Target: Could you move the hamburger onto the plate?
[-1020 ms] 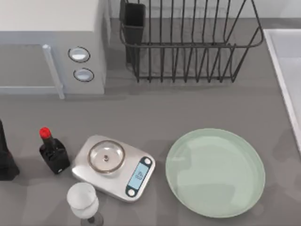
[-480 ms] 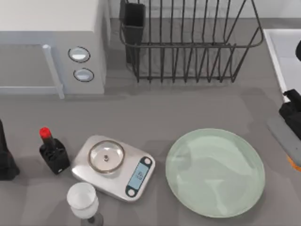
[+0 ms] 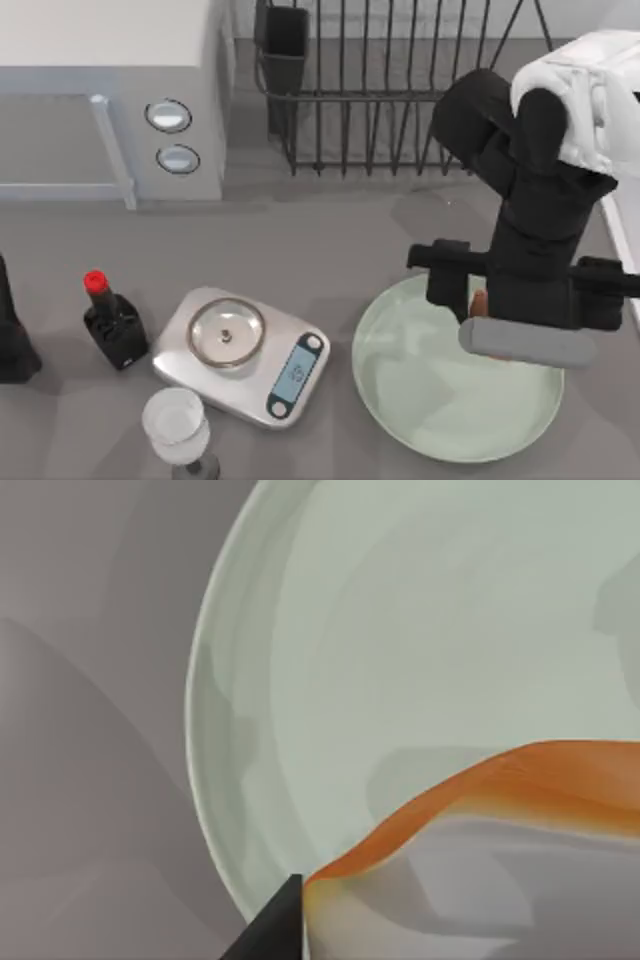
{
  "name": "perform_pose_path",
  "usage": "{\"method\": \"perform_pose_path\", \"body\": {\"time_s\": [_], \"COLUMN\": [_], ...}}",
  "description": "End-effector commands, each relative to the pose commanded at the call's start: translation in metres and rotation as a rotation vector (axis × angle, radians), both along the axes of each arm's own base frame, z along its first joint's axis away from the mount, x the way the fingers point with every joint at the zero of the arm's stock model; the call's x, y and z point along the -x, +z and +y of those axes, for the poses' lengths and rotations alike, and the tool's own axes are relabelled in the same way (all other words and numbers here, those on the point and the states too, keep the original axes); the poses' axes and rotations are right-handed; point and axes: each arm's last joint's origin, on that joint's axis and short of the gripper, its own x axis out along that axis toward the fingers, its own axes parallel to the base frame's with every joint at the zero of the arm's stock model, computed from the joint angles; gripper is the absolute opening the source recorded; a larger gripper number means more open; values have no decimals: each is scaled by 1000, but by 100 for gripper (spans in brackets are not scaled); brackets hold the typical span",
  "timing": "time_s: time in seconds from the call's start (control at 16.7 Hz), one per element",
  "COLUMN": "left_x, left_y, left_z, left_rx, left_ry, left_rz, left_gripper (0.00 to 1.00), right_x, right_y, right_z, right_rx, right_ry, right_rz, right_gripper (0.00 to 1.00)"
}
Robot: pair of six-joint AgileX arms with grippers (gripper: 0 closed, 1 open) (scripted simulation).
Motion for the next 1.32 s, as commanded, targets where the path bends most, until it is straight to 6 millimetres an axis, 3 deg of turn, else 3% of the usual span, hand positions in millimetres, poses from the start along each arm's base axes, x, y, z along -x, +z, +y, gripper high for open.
{"method": "perform_pose_path", "body": {"time_s": [0.24, 0.6, 0.96, 1.26, 1.32], "left_x": [0, 0, 0, 0, 0], "left_y": [0, 0, 0, 0, 0], "left_z": [0, 0, 0, 0, 0], "left_rx": [0, 0, 0, 0, 0], "left_ry": [0, 0, 0, 0, 0], "left_rz": [0, 0, 0, 0, 0], "left_gripper": [100, 100, 100, 100, 100], "right_x": [3, 4, 3, 3, 3], "right_y": [-1, -2, -42, -46, -46], "right_z": [28, 27, 28, 28, 28], "right_rx": [-17, -17, -19, -18, -18], "right_ry": [193, 193, 201, 200, 200], "right_rz": [-24, -23, -24, -25, -25], "right_gripper": [0, 0, 0, 0, 8]}}
